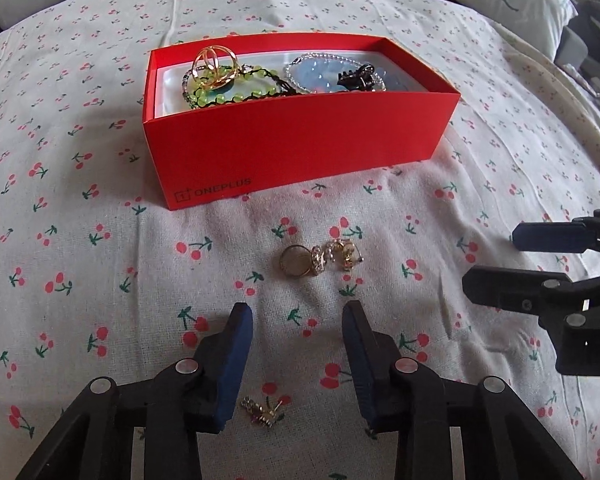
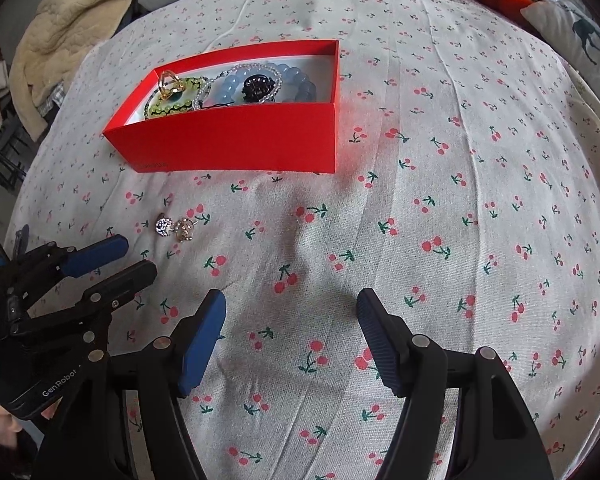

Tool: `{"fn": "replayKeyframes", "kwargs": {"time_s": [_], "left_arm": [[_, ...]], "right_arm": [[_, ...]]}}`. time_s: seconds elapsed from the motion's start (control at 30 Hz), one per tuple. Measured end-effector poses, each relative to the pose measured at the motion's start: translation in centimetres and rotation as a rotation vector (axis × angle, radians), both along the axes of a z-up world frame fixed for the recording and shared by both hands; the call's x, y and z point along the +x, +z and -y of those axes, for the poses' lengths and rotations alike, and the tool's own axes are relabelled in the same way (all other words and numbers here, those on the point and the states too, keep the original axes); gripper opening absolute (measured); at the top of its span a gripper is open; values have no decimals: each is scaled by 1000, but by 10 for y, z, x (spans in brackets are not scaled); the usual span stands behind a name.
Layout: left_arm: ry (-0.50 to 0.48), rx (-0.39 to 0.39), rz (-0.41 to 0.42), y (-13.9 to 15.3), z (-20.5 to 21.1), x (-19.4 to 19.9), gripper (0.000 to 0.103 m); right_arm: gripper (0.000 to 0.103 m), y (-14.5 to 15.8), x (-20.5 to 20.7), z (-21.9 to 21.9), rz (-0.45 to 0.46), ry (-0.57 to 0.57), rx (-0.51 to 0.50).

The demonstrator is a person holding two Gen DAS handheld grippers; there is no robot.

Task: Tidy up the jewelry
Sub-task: 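Grasp the small silver hoop earring on the sheet with the left tool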

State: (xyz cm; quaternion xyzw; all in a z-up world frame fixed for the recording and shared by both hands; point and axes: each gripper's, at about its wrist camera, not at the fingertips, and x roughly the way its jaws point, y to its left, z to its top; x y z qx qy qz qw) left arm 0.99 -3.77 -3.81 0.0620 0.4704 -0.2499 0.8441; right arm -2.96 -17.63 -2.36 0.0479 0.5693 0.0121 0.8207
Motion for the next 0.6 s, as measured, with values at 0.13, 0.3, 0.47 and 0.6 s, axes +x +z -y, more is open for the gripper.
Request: {"fn": "replayKeyframes", "kwargs": {"time_s": [0.13, 0.3, 0.47, 0.6], "left_arm": [[-3, 8, 1, -1, 7, 9, 36], [-22, 28, 2, -2, 15, 14, 26], [-41, 49, 8, -1, 20, 16, 16], [-44, 96, 30, -1, 22, 14, 10]], "right_arm": [[71, -3, 4, -1, -5, 1, -3], [71, -4, 6, 0, -6, 4, -11], [71, -6, 10, -2, -3, 8, -24], [71, -7, 9, -6, 9, 19, -37]]}}
